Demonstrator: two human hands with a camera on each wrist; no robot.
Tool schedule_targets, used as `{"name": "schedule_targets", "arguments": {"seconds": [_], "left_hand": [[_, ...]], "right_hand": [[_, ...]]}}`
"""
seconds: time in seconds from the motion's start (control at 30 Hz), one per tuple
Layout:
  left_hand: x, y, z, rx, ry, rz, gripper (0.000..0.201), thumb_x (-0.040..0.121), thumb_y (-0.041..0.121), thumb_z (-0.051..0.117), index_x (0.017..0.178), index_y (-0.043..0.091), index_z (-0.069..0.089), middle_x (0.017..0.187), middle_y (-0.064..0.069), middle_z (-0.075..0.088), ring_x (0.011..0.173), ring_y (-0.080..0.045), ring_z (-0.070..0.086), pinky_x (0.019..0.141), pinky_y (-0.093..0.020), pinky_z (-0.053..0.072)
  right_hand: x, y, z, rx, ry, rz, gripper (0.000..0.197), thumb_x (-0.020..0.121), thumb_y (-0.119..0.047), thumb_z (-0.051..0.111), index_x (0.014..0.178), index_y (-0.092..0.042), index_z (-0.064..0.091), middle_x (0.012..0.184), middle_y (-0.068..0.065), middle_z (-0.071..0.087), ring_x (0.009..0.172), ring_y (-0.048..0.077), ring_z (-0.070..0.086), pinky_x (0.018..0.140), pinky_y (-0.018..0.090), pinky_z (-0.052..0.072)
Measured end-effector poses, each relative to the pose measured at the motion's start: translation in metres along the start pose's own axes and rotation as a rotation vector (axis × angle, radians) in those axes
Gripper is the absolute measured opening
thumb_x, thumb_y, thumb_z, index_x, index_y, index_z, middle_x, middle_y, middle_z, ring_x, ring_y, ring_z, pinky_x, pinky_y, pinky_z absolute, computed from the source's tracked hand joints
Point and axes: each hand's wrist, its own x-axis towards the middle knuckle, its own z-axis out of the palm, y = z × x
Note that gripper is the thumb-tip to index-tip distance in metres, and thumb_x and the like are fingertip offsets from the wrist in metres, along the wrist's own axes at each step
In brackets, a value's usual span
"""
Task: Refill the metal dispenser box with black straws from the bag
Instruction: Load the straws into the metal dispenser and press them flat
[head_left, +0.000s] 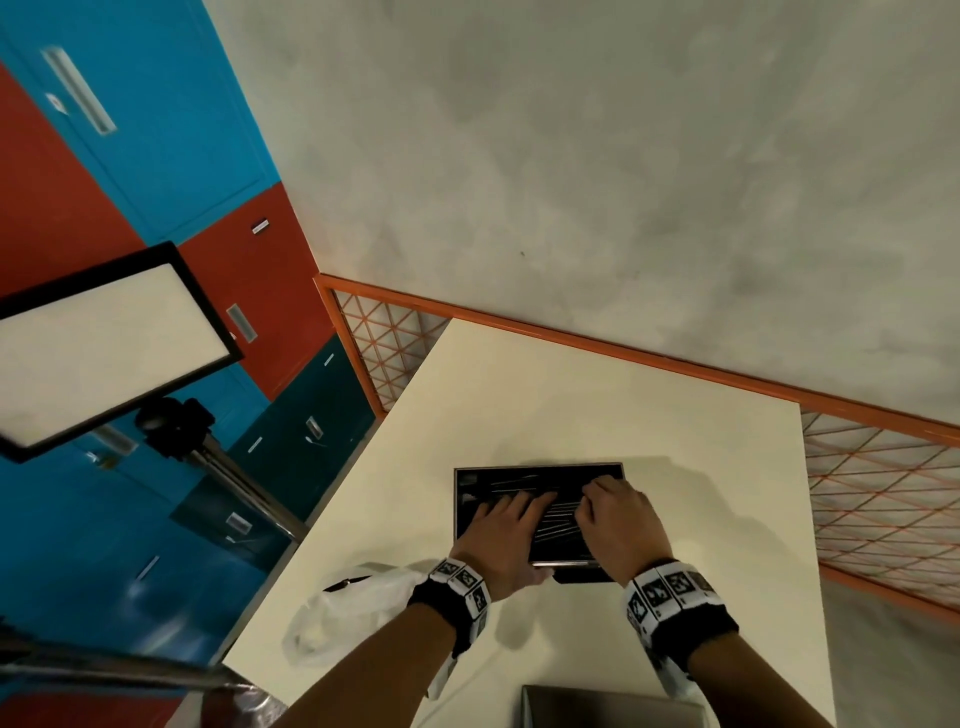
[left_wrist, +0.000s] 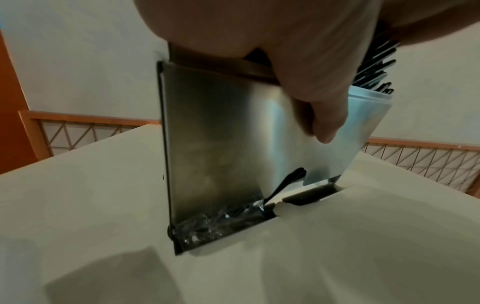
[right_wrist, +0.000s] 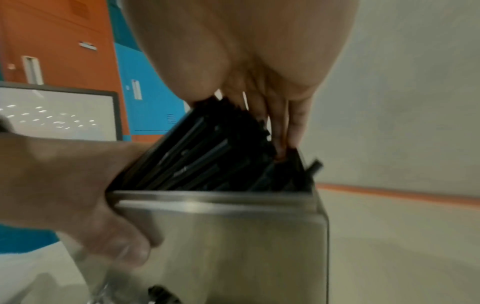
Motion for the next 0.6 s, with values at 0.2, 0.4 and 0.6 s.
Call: {"name": "schedule_targets", "arguments": {"seconds": [0.2,0.4,0.6], "left_hand": [[-0.005,0.004,0.001,-0.004,0.023,-0.011,0.085,0.074,0.060,0.068,0.144,0.027,0.032,0.138,0.008,0.047,0.125,-0.020,0.046,0.108,-0.044,0.037],[-0.012,0.007,0.007,0.016,0.072,-0.002,0.076,0.072,0.059,0.071,0.130,0.021,0.043,0.130,0.005,0.054,0.121,-0.020,0.051,0.105,-0.042,0.041],[-0.016,0.009,0.011,0.044,0.092,0.005,0.072,0.071,0.060,0.070,0.126,0.021,0.047,0.125,0.005,0.055,0.117,-0.020,0.052,0.099,-0.041,0.042]], "right_hand": [[0.011,-0.017,0.000,-0.123,-0.193,-0.286,0.035,0.095,-0.023,0.040,0.122,-0.014,0.062,0.134,0.001,0.056,0.123,0.019,0.051,0.107,0.034,0.037],[0.028,-0.028,0.004,-0.267,-0.409,-0.309,0.044,0.099,-0.021,0.035,0.141,-0.012,0.043,0.147,0.005,0.042,0.135,0.025,0.040,0.109,0.048,0.033],[0.039,-0.031,0.016,-0.202,-0.525,-0.208,0.043,0.095,-0.022,0.037,0.136,-0.014,0.048,0.137,0.007,0.055,0.122,0.030,0.054,0.105,0.049,0.038]]}}
